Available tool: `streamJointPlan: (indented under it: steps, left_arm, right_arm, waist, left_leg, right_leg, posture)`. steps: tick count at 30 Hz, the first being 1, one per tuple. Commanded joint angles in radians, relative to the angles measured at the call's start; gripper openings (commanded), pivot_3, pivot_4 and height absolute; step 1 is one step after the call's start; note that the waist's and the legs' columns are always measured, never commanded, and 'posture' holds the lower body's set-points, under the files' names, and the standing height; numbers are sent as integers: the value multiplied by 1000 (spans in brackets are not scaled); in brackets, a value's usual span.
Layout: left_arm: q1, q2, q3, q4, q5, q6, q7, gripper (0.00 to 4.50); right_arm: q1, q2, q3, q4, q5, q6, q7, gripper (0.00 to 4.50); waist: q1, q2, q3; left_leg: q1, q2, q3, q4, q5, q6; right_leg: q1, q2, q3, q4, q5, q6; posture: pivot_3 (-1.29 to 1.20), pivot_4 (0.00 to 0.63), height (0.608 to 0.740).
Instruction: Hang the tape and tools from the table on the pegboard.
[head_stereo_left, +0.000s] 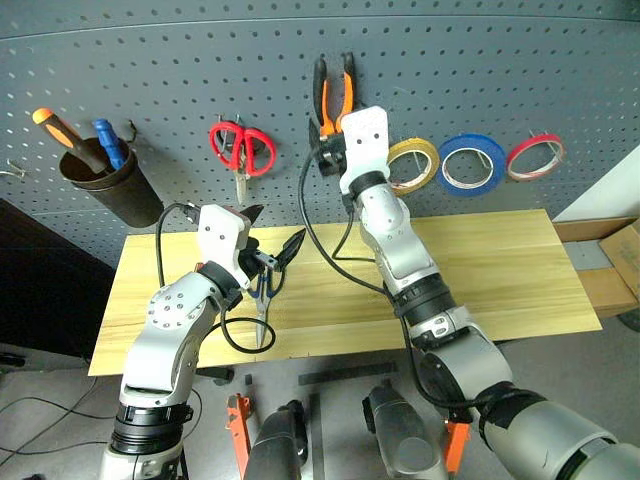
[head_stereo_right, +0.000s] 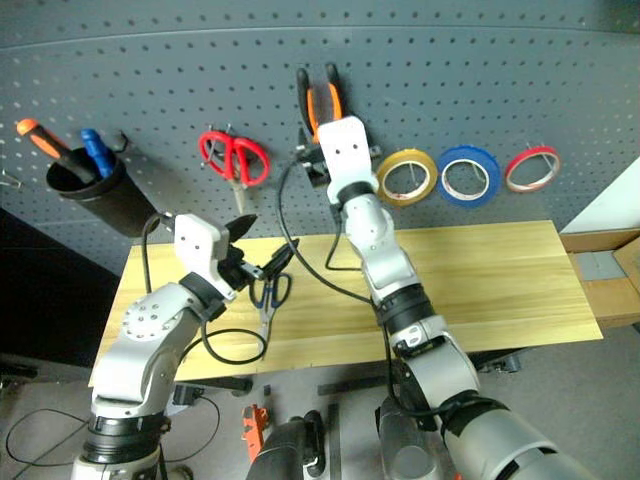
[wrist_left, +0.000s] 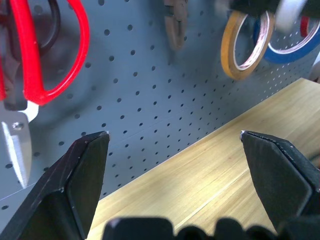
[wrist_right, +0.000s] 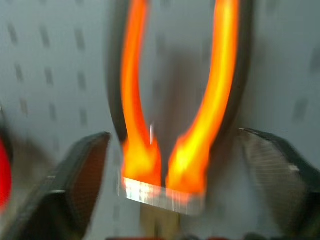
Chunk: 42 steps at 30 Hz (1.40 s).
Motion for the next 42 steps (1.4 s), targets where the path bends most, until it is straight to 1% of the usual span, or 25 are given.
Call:
streamJointPlan:
  steps: [1, 5, 9, 12, 14, 16, 19, 21, 24, 28, 34, 36, 42]
  left_arm:
    - [2, 1, -4, -15, 8, -18, 2, 4500]
    - [21, 5, -3, -23, 6, 16, 7, 4500]
    - [73, 34, -2, -39, 9, 71, -1, 4500]
    - [117, 55, -2, -62, 16, 137, 14, 4500]
    - [139, 64, -1, -66, 26, 215, 45, 4500]
    - [175, 75, -9, -67, 40, 353, 86, 4500]
    - [234, 109, -67, -60, 76, 500, 117, 4500]
    - [227, 97, -84, -32, 90, 546, 144, 4500]
    - [205, 66, -92, 12, 91, 600, 167, 4500]
    - [149, 15, -106, 118, 120, 601, 210, 4500]
    - [57, -24, -152, 229, 162, 571, 230, 4500]
    - [21, -53, -152, 270, 169, 558, 241, 4500]
    - [-30, -89, -188, 344, 197, 533, 240, 4500]
  right_arm:
    - [25, -15, -9, -120, 25, 69, 35, 4453]
    - [94, -40, 6, -274, 46, 203, 99, 4453]
    - [184, -82, 57, -509, 144, 408, 278, 4453]
    - [253, -143, 87, -678, 241, 573, 407, 4453]
    - [287, -189, 90, -767, 296, 668, 463, 4453]
    - [329, -262, 99, -865, 364, 765, 542, 4453]
    - [399, -366, 85, -980, 469, 887, 628, 4453]
    - [431, -415, 90, -1024, 503, 931, 652, 4453]
    - [450, -448, 96, -1071, 556, 984, 670, 4453]
    - [478, -496, 134, -1130, 587, 1010, 688, 4453]
    - [497, -514, 166, -1153, 589, 1011, 673, 4453]
    - [498, -512, 166, -1154, 593, 1010, 666, 4453]
    - [494, -503, 161, -1157, 612, 1016, 651, 4453]
  waist:
    - [6, 0, 0]
    - [9, 0, 0]
    - [9, 0, 0]
    - [11, 0, 0]
    - [15, 0, 0]
    - [23, 0, 0]
    - [33, 0, 0]
    - [39, 0, 0]
    - [45, 0, 0]
    - [49, -1, 0]
    - [52, -1, 0]
    - [53, -2, 0]
    - [54, -2, 0]
  left_leg:
    - [0, 0, 0, 0, 0, 0]
    - [0, 0, 0, -1, 0, 0]
    - [0, 1, 0, -2, 0, 0]
    - [0, 2, 0, -2, -1, 1]
    - [0, 2, -1, -2, -1, 1]
    - [-1, 2, -1, -2, -1, 1]
    - [-1, 2, -2, -2, -1, 2]
    - [-1, 1, -3, -2, -1, 2]
    - [-2, 2, -5, -1, -1, 2]
    - [-2, 1, -5, -1, -1, 2]
    - [-3, 1, -5, -1, -1, 2]
    - [-3, 1, -4, -1, -1, 2]
    - [-3, 1, -5, -1, -1, 2]
  right_leg:
    - [0, 0, 0, 0, 0, 0]
    - [0, 0, 0, 0, 0, 0]
    - [-1, 0, 0, -2, 0, 0]
    - [-1, 1, 0, -3, 0, 0]
    - [0, 1, 0, -4, 0, 0]
    - [0, 1, 0, -4, 0, 0]
    - [1, 1, 0, -6, 0, 0]
    - [1, 1, 0, -6, 0, 0]
    - [1, 0, 0, -7, 0, 0]
    - [2, 0, -1, -7, 0, -1]
    - [2, 0, -2, -7, 0, -1]
    - [2, 0, -3, -8, 1, -1]
    - [2, 0, -3, -8, 1, 0]
  posture:
    - [-219, 257, 740]
    - [-219, 260, 740]
    - [-219, 264, 740]
    - [-214, 267, 740]
    - [-213, 267, 740]
    - [-213, 270, 740]
    - [-220, 273, 740]
    - [-222, 274, 740]
    - [-233, 277, 740]
    - [-244, 278, 740]
    - [-257, 282, 740]
    - [-265, 283, 740]
    - [-280, 287, 740]
